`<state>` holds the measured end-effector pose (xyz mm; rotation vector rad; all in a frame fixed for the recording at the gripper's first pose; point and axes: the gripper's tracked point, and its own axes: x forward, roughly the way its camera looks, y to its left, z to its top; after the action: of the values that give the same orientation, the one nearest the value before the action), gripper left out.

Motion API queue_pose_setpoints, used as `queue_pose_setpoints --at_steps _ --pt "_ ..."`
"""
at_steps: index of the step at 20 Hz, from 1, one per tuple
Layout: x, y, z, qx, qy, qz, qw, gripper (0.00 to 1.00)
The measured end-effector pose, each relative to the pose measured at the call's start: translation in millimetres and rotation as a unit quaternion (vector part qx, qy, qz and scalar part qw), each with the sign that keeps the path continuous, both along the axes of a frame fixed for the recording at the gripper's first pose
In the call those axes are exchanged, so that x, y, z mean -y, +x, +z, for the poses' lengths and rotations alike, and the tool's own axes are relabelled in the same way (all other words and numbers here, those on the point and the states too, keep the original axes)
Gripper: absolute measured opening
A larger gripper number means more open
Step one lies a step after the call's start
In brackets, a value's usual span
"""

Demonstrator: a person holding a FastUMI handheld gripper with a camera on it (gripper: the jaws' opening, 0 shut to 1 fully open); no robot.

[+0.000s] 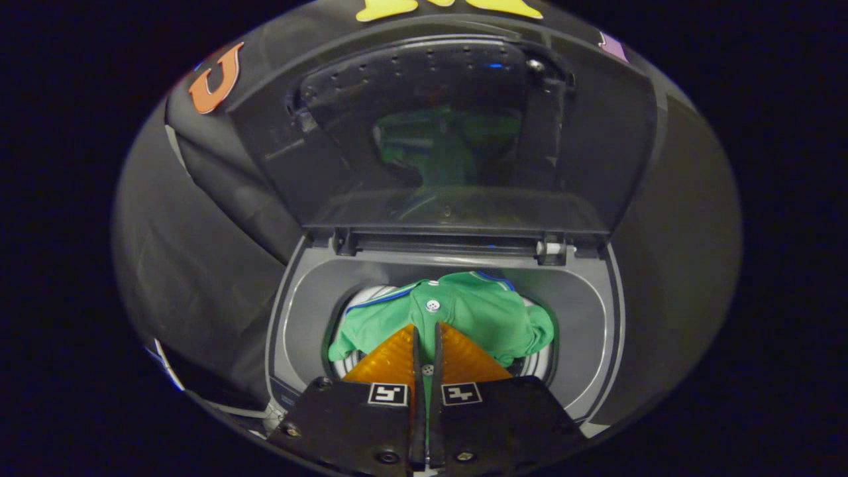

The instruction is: Put the clothes into the washing machine and then close the washing machine lid.

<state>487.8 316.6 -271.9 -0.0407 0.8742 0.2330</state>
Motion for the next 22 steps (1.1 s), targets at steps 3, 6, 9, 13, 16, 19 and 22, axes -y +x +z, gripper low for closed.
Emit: queue_pose_setpoints --at_steps 3,6,9,13,16,19,22 --pt "-2.2 -0.3 -4.7 0.0 -0.012 0.009 1.0 0.06" --pt "-6.1 -1.6 -6.7 0.003 -0.019 0.012 1.0 0.06" --pt "-7.3 -2.7 -8.1 0.001 -0.023 0.013 1.0 0.06" --pt "-6.0 -2.3 -5.2 0.001 -0.023 0.01 1.0 0.06" --pt "-10.1 -7.7 -15.9 -0.025 -0.012 0.017 0.999 0.08" --pt "-2.3 -10.9 -21.4 -0.035 -0.041 0.019 0.998 0.78" --pt "-3.7 -9.2 -10.7 -0.015 -0.048 0.028 0.998 1.0"
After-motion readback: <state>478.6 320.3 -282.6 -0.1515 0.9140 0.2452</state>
